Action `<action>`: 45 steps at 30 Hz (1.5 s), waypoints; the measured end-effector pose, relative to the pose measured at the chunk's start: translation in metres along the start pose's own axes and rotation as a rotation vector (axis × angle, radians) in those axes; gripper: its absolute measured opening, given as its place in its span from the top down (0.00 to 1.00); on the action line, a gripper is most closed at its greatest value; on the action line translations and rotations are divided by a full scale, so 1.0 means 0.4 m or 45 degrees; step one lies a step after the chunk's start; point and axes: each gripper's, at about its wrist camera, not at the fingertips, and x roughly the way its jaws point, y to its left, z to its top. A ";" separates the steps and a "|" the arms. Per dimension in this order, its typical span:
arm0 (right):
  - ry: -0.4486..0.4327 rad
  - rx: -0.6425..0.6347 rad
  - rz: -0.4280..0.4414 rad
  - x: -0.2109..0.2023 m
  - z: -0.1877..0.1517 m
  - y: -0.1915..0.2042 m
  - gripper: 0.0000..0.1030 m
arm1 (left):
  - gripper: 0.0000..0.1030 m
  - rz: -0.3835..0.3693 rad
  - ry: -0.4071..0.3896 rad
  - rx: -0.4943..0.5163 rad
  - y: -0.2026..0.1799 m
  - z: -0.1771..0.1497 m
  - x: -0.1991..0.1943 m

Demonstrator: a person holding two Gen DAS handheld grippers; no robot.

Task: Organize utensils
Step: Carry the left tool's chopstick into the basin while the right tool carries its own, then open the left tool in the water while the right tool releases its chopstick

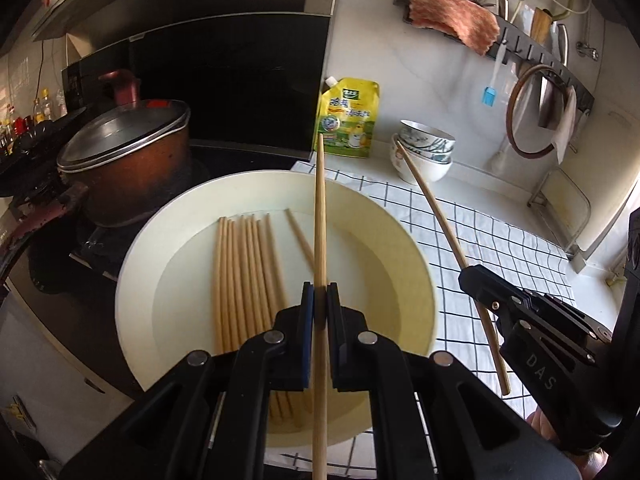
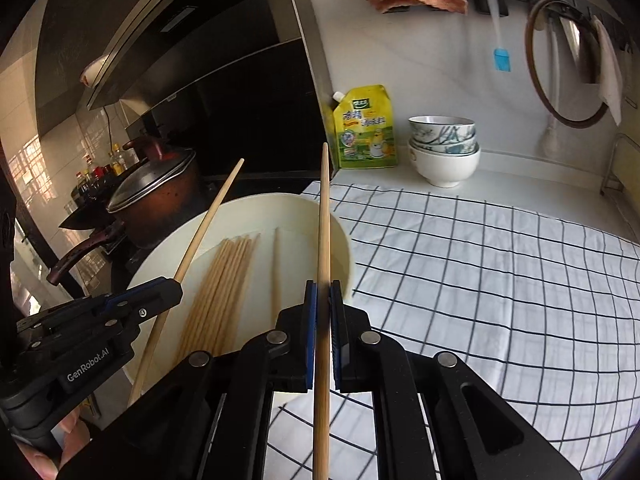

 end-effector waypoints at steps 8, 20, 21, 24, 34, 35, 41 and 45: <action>0.080 -0.046 0.073 0.109 0.028 0.087 0.94 | 0.93 0.052 0.032 -0.063 0.102 0.014 0.052; 0.263 -0.068 0.085 0.231 0.007 0.128 0.94 | 0.93 0.057 0.132 -0.100 0.165 0.006 0.148; 0.274 -0.067 0.083 0.236 0.005 0.128 0.94 | 0.93 0.060 0.141 -0.099 0.165 0.004 0.154; 0.292 -0.059 0.079 0.245 0.000 0.122 0.94 | 0.93 0.056 0.166 -0.104 0.165 -0.001 0.167; 0.254 -0.032 0.071 0.208 -0.001 0.104 0.88 | 0.44 0.107 0.124 -0.161 0.181 -0.010 0.137; 0.249 -0.031 0.068 0.203 -0.002 0.103 0.88 | 0.43 0.111 0.121 -0.161 0.180 -0.009 0.133; 0.229 -0.035 0.061 0.176 -0.010 0.104 0.88 | 0.40 0.116 0.119 -0.160 0.179 -0.018 0.110; 0.221 -0.037 0.062 0.163 -0.014 0.106 0.88 | 0.40 0.127 0.118 -0.152 0.174 -0.024 0.100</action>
